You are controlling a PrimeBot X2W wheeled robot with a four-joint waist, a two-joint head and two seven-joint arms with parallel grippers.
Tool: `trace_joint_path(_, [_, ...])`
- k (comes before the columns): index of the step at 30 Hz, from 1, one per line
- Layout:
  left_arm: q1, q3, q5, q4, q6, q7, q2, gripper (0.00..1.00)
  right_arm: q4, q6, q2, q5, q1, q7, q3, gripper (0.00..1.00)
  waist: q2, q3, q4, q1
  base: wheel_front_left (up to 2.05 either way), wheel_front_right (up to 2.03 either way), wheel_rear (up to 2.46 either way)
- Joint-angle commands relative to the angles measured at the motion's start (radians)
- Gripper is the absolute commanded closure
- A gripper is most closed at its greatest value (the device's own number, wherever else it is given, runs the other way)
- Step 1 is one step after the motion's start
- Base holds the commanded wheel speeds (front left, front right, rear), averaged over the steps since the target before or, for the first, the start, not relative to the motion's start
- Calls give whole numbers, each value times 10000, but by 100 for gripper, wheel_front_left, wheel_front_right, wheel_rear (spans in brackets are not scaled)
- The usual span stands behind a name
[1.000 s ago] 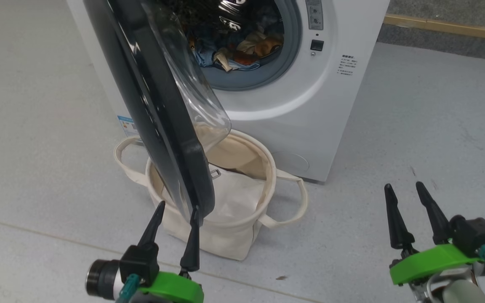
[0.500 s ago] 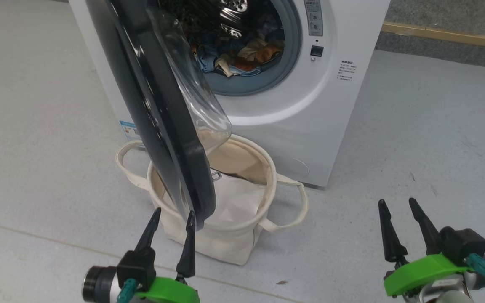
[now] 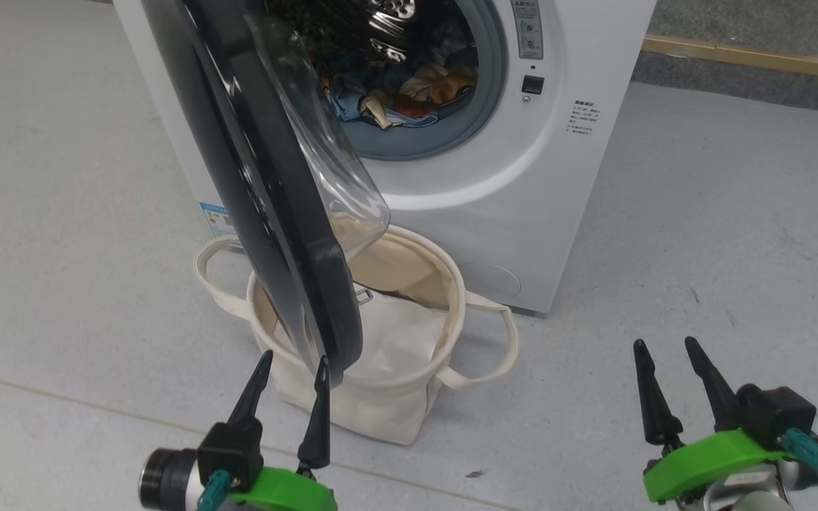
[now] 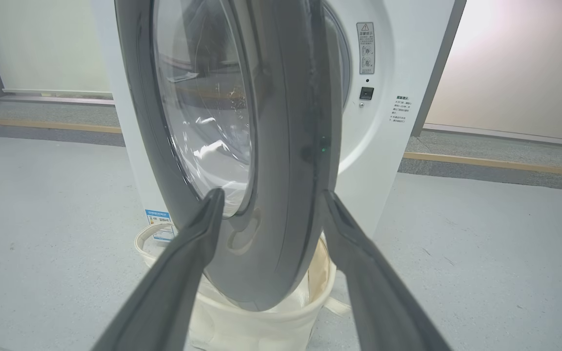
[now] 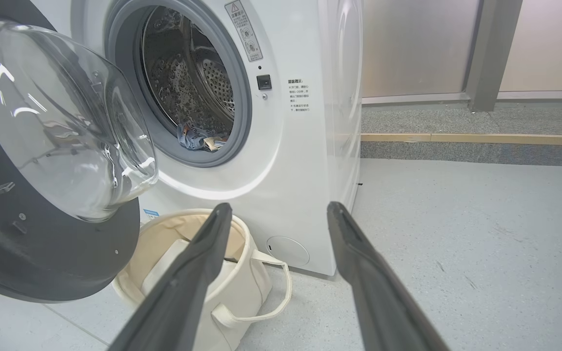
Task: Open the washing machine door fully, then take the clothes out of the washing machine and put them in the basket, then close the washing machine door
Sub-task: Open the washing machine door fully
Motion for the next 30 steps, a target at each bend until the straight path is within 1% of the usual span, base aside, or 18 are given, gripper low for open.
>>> trace_joint_path(1, [-240,371,138,-323,-9,-61,51,0,-285,10,-42,-93,-217,-122,169,0,-1,43,11,0,0,0,0])
trace_joint_path(23, [-373,393,200,-411,30,-61,51,0,-203,10,-38,-103,-437,-122,171,0,-1,193,61,0,0,0,0])
trace_joint_path(26, [-463,463,297,-677,56,-61,51,0,-205,10,-27,-95,-456,-122,165,0,-1,237,63,0,0,0,0])
trace_joint_path(30, [-660,660,401,-1156,198,-61,54,0,-211,10,-26,-98,-476,-122,111,0,-1,281,72,0,0,0,0])
